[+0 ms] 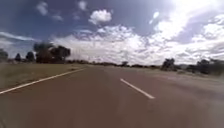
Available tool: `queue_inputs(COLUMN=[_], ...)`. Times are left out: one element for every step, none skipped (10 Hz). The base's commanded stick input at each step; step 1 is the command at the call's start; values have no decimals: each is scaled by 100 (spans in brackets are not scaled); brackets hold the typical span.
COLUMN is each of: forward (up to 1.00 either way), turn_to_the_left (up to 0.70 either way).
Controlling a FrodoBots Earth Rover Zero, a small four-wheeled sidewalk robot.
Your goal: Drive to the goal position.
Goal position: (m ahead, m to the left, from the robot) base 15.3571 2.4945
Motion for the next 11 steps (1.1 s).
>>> queue_inputs(forward=[100,100,100,100,100,100,100,100,100,100,100], turn_to_the_left=[0,0,1,2,0,0,0,0,0,0,0])
